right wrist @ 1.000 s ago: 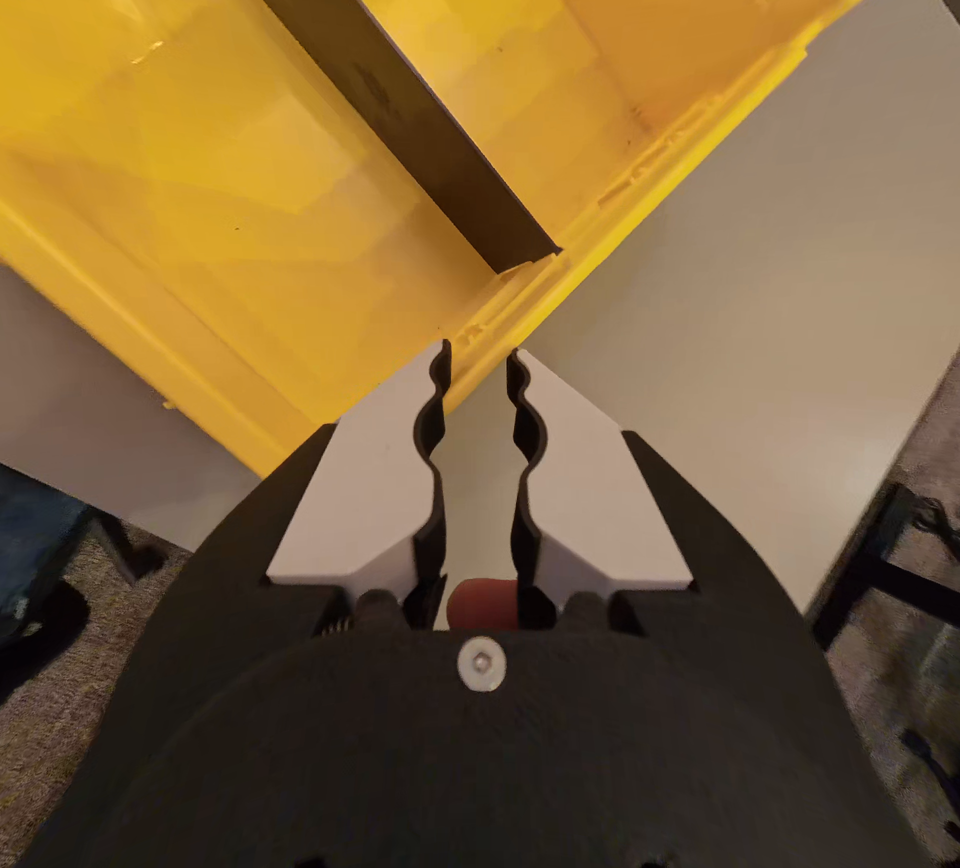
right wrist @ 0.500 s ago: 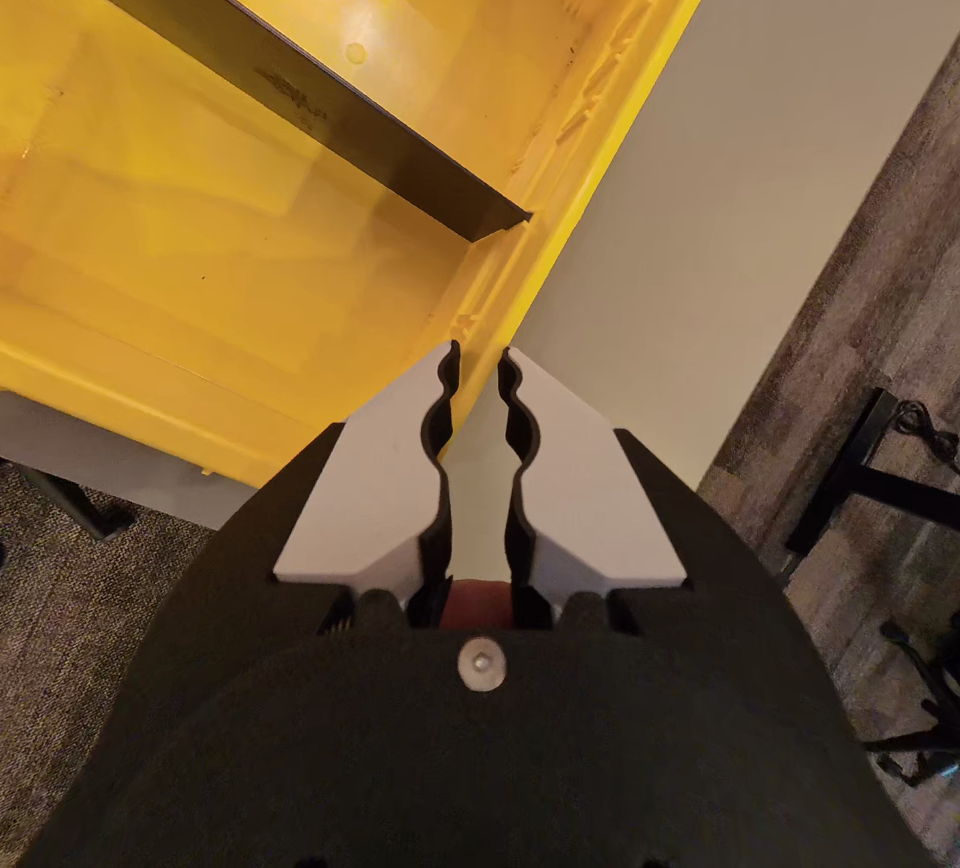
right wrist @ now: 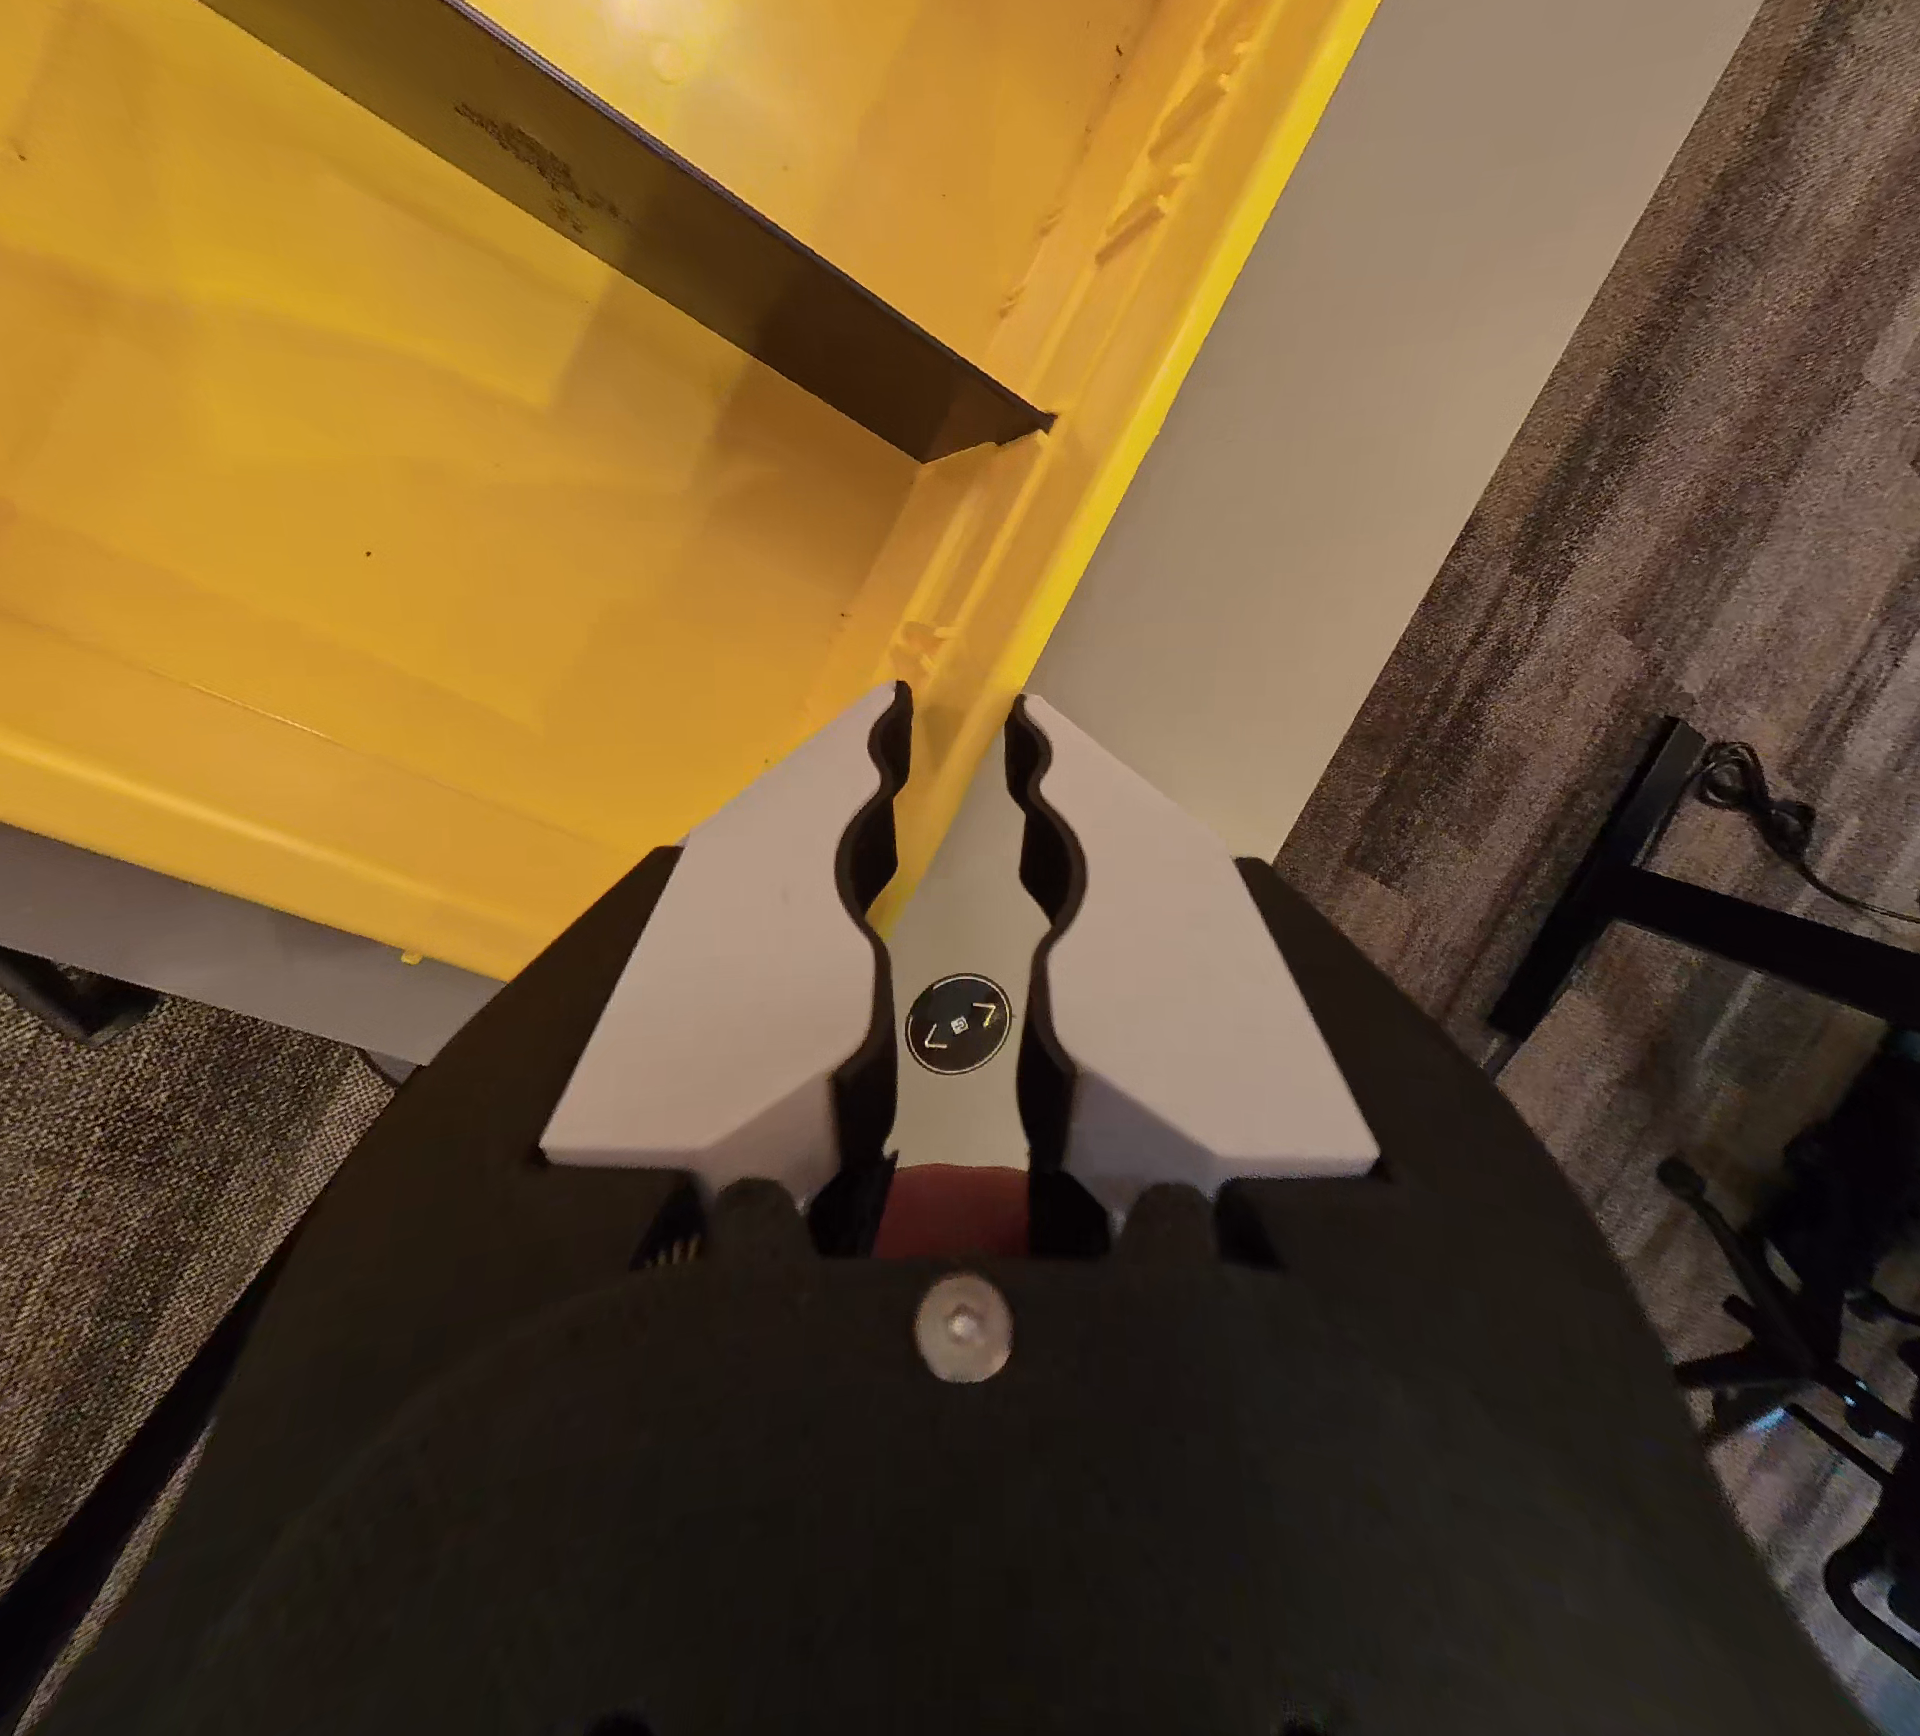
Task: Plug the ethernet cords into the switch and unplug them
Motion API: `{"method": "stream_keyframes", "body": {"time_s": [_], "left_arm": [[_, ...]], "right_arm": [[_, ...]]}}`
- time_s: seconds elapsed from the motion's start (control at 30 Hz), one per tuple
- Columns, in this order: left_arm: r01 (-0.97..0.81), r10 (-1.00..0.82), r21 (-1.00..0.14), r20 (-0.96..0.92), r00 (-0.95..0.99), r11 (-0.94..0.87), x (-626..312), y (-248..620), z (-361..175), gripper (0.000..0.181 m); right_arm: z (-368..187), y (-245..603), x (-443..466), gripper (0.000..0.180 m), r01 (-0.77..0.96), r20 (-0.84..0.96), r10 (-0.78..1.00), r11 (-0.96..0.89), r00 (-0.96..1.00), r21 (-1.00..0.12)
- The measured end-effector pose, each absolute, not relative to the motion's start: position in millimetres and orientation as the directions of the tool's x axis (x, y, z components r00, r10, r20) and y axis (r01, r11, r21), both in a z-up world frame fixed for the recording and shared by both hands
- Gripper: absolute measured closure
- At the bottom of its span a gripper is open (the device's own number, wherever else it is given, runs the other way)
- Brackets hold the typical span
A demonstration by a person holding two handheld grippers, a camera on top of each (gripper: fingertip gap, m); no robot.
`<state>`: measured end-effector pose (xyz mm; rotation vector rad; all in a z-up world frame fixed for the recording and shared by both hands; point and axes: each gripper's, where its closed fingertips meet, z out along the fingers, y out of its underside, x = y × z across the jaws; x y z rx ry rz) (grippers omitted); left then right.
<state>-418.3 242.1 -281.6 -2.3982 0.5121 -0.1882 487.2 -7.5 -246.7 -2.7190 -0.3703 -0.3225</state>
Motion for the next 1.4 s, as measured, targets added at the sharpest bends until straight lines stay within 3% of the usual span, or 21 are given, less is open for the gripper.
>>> {"method": "stream_keyframes", "body": {"time_s": [0.03, 0.2, 0.3, 0.4, 0.5, 0.63, 0.9, 1.0, 1.1, 1.27, 1.4], "left_arm": [[-0.319, -0.416, -0.645, -0.003, 0.909, -0.694, -419.1, 242.4, -281.1, 0.171], [-0.306, -0.383, -0.698, -0.049, 0.922, -0.648, -436.6, 246.2, -247.0, 0.132], [-0.369, -0.381, -0.751, -0.169, 0.909, -0.548, -432.8, 255.8, -196.7, 0.128], [-0.455, -0.525, -0.75, -0.17, 0.834, -0.48, -377.3, 266.7, -158.8, 0.138], [-0.613, -0.64, -0.65, -0.245, 0.728, -0.449, -322.2, 292.3, -153.9, 0.139], [-0.75, -0.742, -0.439, -0.234, 0.628, -0.495, -279.5, 334.2, -194.4, 0.129], [-0.791, -0.789, -0.021, -0.06, 0.612, -0.612, -274.8, 368.7, -282.7, 0.116], [-0.79, -0.804, 0.149, -0.126, 0.582, -0.595, -296.5, 372.7, -302.0, 0.113], [-0.77, -0.781, 0.139, -0.049, 0.622, -0.622, -290.3, 371.2, -313.8, 0.117], [-0.756, -0.781, 0.212, -0.073, 0.62, -0.619, -298.3, 368.6, -328.3, 0.113], [-0.772, -0.792, 0.182, -0.102, 0.602, -0.609, -296.1, 370.9, -327.0, 0.116]], "right_arm": [[-246.0, -7.7, 487.8, 0.16, 0.3, 0.286, 0.208, -0.894, 0.935, -0.331], [-229.9, -7.7, 484.3, 0.141, 0.312, 0.366, 0.171, -0.875, 0.915, -0.37], [-206.4, -3.7, 477.4, 0.142, 0.333, 0.445, 0.129, -0.845, 0.886, -0.419], [-182.0, 7.2, 452.0, 0.145, 0.392, 0.497, 0.127, -0.789, 0.858, -0.474], [-165.3, 22.1, 412.9, 0.147, 0.454, 0.514, 0.158, -0.722, 0.843, -0.522], [-157.0, 43.3, 351.8, 0.148, 0.538, 0.513, 0.246, -0.627, 0.823, -0.563], [-167.1, 62.0, 278.0, 0.149, 0.627, 0.492, 0.39, -0.529, 0.778, -0.572], [-173.3, 63.9, 268.0, 0.15, 0.633, 0.478, 0.415, -0.52, 0.774, -0.574], [-178.8, 65.0, 262.4, 0.15, 0.638, 0.47, 0.431, -0.515, 0.77, -0.572], [-181.0, 68.8, 259.1, 0.15, 0.63, 0.455, 0.436, -0.509, 0.776, -0.587], [-178.9, 71.3, 253.6, 0.151, 0.632, 0.459, 0.436, -0.495, 0.774, -0.596]]}}
